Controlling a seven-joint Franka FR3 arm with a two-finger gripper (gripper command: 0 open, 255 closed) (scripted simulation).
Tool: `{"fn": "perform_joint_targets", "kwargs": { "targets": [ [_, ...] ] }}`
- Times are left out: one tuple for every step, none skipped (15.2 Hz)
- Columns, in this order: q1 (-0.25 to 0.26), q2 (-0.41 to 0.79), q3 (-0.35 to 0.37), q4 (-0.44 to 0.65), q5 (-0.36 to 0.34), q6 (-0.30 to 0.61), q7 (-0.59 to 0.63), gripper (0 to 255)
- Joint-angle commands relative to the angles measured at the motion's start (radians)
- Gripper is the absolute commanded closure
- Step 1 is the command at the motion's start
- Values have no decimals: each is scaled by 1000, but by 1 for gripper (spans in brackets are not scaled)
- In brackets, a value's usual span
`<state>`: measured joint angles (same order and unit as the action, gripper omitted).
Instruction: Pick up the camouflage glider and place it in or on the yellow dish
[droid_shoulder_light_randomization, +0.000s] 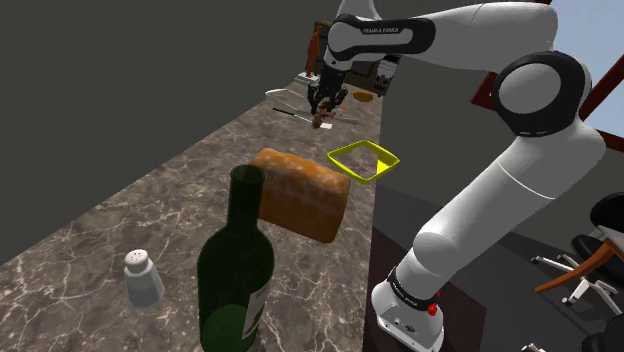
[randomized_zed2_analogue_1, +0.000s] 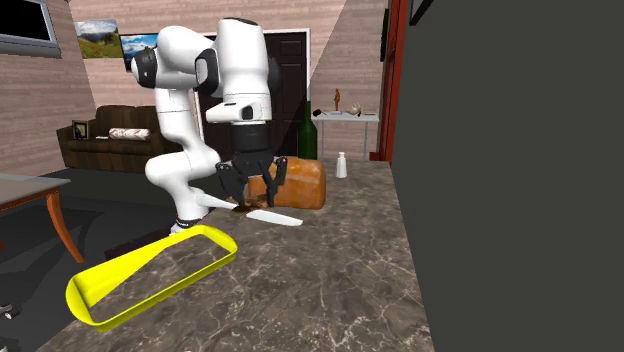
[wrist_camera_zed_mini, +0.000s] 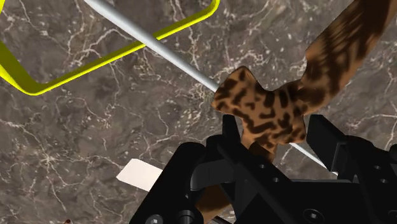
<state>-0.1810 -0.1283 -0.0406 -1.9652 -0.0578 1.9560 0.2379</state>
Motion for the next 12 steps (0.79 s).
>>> {"fn": "perform_joint_targets", "kwargs": {
  "targets": [
    [-19, -54, -24, -66, -1, 14, -43, 255],
    [-27, -76, -36, -88, -2, 15, -62, 255],
    [-36, -97, -49, -109, -4, 16, -82, 255],
    [-45, -117, -61, -129, -7, 17, -102, 255],
    [-53, -137, -74, -147, -10, 17, -122, 255],
    [-62, -156, -88, -165, -13, 17, -143, 255],
    [-71, -174, -101, -181, -17, 16, -163, 255],
    [-80, -191, -115, -196, -21, 15, -184, 255],
    [-90, -208, -129, -210, -26, 14, -205, 255],
    [-99, -224, -144, -223, -31, 12, -226, 255],
    [-108, -239, -159, -235, -36, 10, -247, 255],
    [-118, -253, -175, -246, -42, 8, -270, 255]
  ]
}}
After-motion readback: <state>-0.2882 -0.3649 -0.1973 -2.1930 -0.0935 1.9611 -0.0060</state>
